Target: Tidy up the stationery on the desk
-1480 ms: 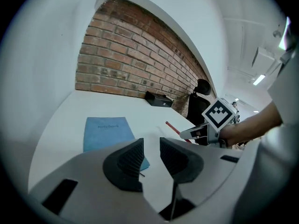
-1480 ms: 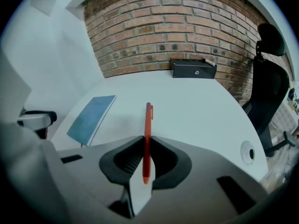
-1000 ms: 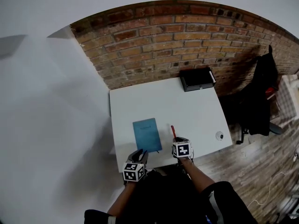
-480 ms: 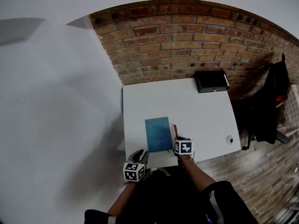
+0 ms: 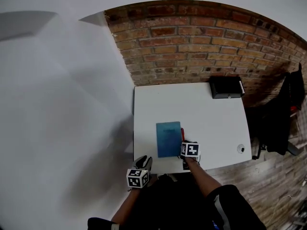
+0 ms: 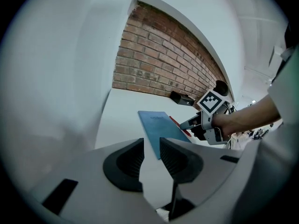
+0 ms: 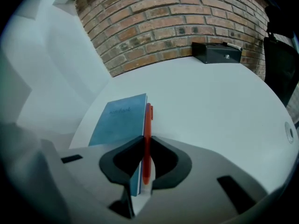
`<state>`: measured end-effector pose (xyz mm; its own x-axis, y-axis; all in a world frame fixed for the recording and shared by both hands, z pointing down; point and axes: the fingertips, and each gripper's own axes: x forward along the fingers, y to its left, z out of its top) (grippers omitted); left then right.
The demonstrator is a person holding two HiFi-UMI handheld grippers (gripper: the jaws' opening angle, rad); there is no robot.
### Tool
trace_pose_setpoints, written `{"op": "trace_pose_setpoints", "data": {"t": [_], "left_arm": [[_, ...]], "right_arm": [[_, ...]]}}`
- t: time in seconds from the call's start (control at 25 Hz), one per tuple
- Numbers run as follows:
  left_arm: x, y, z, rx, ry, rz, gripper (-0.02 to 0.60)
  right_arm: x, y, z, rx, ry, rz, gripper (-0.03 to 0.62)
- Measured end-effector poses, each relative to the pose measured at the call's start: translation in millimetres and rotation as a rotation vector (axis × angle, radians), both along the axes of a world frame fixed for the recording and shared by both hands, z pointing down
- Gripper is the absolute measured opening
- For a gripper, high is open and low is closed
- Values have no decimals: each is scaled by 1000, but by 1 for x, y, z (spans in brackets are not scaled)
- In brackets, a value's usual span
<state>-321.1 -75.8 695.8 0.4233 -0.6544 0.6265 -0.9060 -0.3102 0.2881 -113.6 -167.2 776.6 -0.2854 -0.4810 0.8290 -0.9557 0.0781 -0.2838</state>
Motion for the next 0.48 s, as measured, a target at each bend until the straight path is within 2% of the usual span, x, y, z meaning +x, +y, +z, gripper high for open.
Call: {"op": "trace_pose_setpoints", "data": {"t": [0.48], "left_arm": [[-5, -6, 9, -22, 0, -1, 117]], "right_arm": [[-2, -1, 6, -4, -29, -10, 64]]}}
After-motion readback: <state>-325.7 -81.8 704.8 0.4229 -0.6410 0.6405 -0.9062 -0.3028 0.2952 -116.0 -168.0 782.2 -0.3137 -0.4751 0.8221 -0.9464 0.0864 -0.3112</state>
